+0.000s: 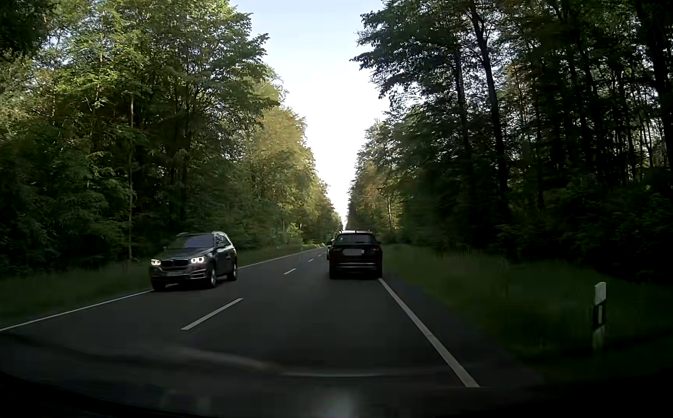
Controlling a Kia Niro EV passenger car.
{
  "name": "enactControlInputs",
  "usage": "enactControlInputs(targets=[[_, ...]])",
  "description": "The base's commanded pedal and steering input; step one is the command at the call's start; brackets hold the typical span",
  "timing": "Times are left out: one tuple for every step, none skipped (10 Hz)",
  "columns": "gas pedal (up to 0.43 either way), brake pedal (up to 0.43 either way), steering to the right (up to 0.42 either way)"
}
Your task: Follow the waypoints while adhering to traffic rules and regulations
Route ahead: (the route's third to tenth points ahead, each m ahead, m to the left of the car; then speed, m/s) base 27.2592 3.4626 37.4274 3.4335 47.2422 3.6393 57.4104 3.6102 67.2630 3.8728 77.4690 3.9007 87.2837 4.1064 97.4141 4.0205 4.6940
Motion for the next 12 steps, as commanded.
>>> enactControlInputs(targets=[[0.0,0.0,0.01],[0.0,0.0,0.01],[0.0,0.0,0.01],[0.0,0.0,0.009],[0.0,0.0,0.009],[0.0,0.0,0.009],[0.0,0.0,0.009],[0.0,0.0,0.008],[0.0,0.0,0.007],[0.0,0.0,0.004],[0.0,0.006,0.001],[0.0,0.0,0.0]])
